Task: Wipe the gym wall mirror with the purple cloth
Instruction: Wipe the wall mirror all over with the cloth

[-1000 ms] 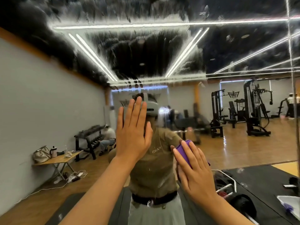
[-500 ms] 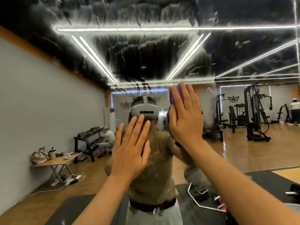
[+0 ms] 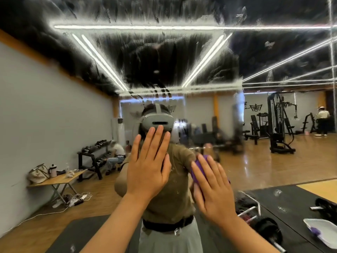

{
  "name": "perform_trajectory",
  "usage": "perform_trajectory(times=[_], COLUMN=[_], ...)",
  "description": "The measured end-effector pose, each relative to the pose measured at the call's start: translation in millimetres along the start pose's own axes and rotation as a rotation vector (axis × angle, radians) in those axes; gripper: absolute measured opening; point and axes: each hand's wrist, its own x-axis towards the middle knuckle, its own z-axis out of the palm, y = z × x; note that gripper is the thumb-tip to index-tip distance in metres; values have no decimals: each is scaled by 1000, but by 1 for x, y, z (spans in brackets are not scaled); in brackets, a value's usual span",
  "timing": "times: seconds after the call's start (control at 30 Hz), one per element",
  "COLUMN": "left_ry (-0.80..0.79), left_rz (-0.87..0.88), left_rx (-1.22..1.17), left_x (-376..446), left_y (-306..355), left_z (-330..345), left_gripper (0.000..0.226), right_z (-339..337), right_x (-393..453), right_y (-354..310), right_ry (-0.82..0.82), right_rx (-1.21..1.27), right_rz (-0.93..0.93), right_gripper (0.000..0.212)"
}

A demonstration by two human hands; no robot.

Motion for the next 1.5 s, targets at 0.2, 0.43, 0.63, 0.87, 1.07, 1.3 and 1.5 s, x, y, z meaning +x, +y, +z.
perform_trajectory(times=[0.2, 0.43, 0.63, 0.87, 1.07, 1.3, 1.5], left_ry=[12, 21, 19, 20, 39, 11, -72], left_rz=[1, 0, 3, 5, 8, -62, -68], left_rx=[-8, -32, -47, -70, -81, -217, -146], left_x=[0, 0, -1, -2, -1, 1, -16], left_y=[1, -1, -1, -1, 0, -1, -11], left_z=[-1, -1, 1, 1, 1, -3, -15], left_gripper=[56, 56, 57, 57, 55, 57, 63], right_z=[-7, 4, 8, -4, -6, 8, 3], right_x=[149, 85, -35, 53, 183, 46, -64], right_y=[11, -9, -22, -5, 4, -30, -35], right_ry=[139, 157, -40, -11, 127, 27, -179], right_rx=[42, 20, -40, -5, 29, 6, -55], right_rz=[138, 174, 88, 35, 163, 122, -22], right_gripper=[58, 56, 54, 57, 58, 56, 57])
